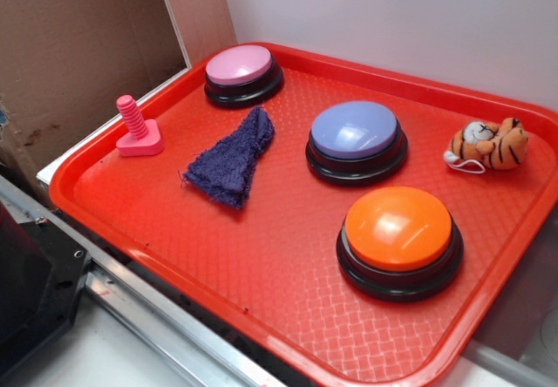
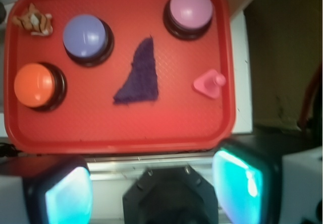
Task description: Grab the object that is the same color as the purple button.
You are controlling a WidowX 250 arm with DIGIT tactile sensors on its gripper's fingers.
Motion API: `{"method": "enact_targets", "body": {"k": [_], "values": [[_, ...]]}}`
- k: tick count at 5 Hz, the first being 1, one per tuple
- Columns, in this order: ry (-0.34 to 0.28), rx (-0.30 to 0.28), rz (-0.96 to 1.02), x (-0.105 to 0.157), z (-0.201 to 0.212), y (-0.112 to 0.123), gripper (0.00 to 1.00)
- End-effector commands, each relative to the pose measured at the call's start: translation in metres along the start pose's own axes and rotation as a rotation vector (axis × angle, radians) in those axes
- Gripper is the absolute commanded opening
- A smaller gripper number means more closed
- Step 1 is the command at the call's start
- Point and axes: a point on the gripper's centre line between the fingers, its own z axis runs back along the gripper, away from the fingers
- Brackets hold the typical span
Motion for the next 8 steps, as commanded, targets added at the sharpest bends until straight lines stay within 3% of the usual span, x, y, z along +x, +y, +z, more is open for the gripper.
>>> {"method": "enact_targets", "body": {"k": [1,2,4,5,6,7,8], "values": [[0.168,0.054,-0.045,0.067,-0.065,0.013,1.0],[0.308,0.119,-0.079,0.061,-0.118,0.024,1.0],[0.361,0.096,-0.135,0.055,-0.201,0.022,1.0],[0.321,0.009,-0.188,0.059,-0.223,0.02,1.0],[0.24,0.001,-0.177,0.075,-0.218,0.015,1.0],[0.216,-0.032,-0.167,0.087,-0.207,0.008,1.0],[0.235,-0.084,-0.188,0.093,-0.211,0.001,1.0]]}}
